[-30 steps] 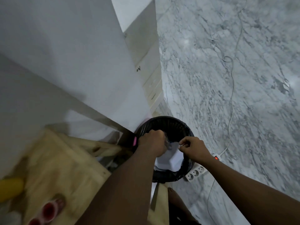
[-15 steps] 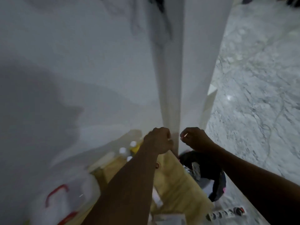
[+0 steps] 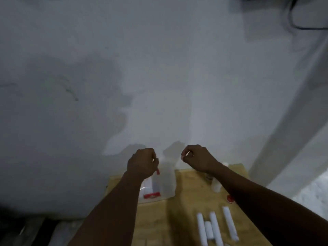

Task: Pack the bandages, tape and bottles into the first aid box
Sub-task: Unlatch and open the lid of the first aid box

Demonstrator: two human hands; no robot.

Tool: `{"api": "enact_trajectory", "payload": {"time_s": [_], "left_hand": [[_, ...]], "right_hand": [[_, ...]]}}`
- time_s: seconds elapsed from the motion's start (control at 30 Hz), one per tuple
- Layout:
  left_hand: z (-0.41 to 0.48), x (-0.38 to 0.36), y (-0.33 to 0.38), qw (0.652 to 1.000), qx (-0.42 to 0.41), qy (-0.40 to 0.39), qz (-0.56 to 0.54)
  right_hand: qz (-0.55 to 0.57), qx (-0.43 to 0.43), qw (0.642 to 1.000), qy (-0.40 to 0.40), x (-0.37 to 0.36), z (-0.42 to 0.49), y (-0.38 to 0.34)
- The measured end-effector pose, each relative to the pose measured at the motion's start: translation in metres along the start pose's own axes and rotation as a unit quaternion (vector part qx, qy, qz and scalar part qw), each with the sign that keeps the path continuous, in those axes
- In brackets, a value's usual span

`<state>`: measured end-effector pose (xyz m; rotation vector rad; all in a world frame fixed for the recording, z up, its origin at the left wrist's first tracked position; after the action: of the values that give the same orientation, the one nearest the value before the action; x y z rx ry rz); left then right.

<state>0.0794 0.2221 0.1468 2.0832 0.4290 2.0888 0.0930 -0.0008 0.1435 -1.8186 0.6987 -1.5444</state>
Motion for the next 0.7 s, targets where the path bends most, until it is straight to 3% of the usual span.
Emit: {"api": "enact_trajectory", "payload": {"time_s": [0.17,0.3,0.57,0.7], "left_hand": [[-0.022,-0.033,-0.076,0.994,0.08,0.061,-0.032],[-0.026,-0.067,-0.102,0.975,0.152,0.105,-0.122],[-0.032,-0.118,-0.122,0.962,0.094,0.143,-0.211],[-0.057,-0.125,-0.124,0.965,0.097,0.162,-0.18]], "right_hand": [[-0.058,-0.017,0.998,0.015,-0.089,0.001,0.026],[-0.048,-0.014,0.998,0.044,-0.127,0.004,0.052],[0.024,0.049,0.994,0.09,-0.156,0.01,0.085],[0.042,0.052,0.991,0.119,-0.157,-0.006,0.09]]}}
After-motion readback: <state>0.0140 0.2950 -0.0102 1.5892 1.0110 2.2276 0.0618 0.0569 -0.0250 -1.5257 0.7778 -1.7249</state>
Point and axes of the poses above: each hand's wrist, its own z-axis towards the middle knuckle, its own x-axis out of the back of the hand, y = z × x, the point moved 2 cm from there along z, towards the middle knuckle, and after that the axes turned 6 degrees about y, right-handed, at the moved point
